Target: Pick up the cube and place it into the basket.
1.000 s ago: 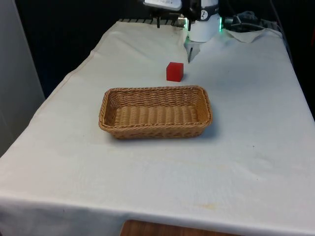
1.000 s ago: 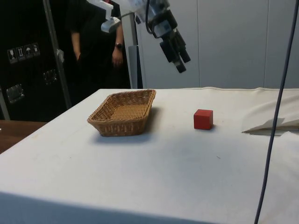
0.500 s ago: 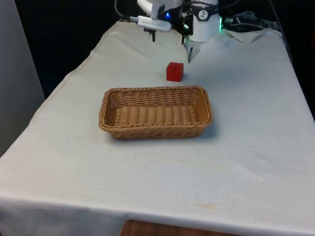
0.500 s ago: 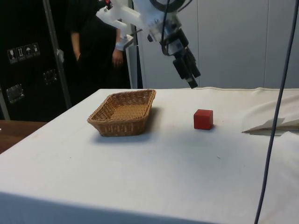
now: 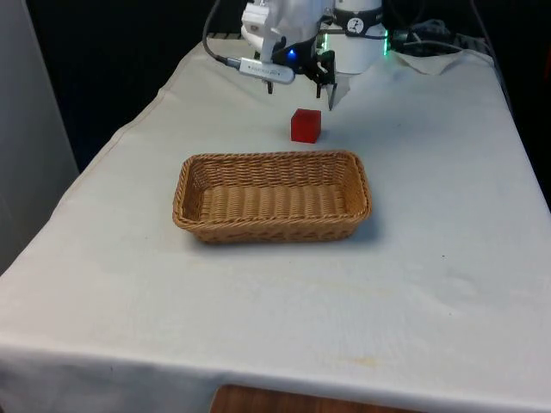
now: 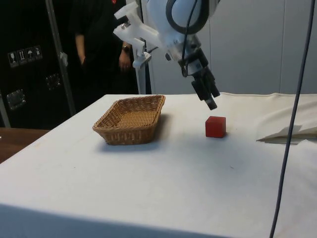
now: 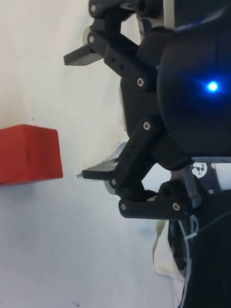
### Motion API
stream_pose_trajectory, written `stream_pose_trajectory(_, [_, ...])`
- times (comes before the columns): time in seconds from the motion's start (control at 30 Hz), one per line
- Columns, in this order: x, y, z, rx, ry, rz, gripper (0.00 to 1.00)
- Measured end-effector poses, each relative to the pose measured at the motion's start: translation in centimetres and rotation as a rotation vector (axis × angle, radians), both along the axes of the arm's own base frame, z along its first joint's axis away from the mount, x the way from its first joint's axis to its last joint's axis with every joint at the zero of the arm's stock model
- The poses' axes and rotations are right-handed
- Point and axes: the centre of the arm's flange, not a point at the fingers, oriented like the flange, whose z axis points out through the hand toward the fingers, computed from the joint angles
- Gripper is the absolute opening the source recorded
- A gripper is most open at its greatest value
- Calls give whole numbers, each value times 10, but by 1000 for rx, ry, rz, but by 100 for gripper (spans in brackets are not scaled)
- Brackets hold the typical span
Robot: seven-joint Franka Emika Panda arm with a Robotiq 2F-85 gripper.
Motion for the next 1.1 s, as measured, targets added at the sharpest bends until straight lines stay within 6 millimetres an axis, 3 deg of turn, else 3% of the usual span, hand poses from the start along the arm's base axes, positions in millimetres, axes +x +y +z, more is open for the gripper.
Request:
stream_pose_trajectory(0.8, [-4,1,-38,128,12,-111,100])
stream_pose_trajectory(1.1, [-8,-7,-61,159,17,-134,100])
